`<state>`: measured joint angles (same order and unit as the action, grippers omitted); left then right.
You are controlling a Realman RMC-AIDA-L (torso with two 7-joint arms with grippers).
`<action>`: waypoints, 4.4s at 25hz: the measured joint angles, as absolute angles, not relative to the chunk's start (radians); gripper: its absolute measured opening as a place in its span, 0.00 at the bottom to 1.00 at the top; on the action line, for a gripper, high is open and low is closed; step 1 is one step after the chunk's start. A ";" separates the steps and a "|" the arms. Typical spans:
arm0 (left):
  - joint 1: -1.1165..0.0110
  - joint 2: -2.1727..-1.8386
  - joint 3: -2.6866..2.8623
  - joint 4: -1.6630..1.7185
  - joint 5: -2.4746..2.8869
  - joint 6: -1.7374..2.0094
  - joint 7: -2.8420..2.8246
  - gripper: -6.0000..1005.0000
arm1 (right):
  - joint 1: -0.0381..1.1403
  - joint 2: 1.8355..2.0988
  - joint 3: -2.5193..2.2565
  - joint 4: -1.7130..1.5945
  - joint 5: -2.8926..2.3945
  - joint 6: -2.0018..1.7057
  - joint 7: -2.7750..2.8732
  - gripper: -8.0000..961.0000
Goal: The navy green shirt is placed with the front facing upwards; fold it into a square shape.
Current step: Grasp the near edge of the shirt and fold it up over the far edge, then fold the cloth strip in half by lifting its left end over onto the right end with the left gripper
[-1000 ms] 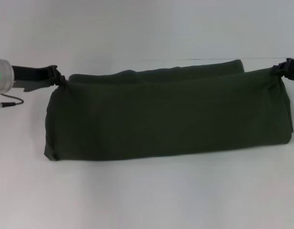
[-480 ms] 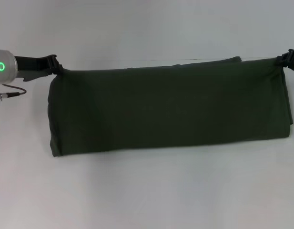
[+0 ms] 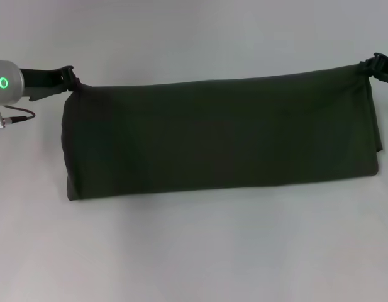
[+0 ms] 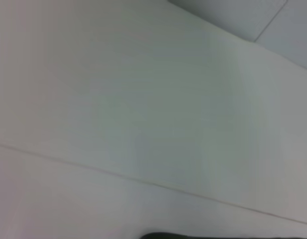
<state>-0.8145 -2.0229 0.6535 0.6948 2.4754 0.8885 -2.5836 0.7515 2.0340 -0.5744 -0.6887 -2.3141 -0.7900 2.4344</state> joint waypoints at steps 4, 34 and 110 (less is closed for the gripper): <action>-0.816 -2.026 0.654 0.695 2.484 0.869 -2.587 0.00 | 0.760 2.034 -0.581 -0.689 -2.314 -0.780 2.435 0.08; -0.807 -2.047 0.661 0.679 2.451 0.784 -2.604 0.14 | 0.825 1.920 -0.582 -0.518 -2.316 -0.714 2.439 0.19; -0.370 -2.105 0.384 0.606 2.015 1.291 -2.591 0.64 | 0.390 1.944 -0.452 -0.518 -1.833 -1.539 2.065 0.98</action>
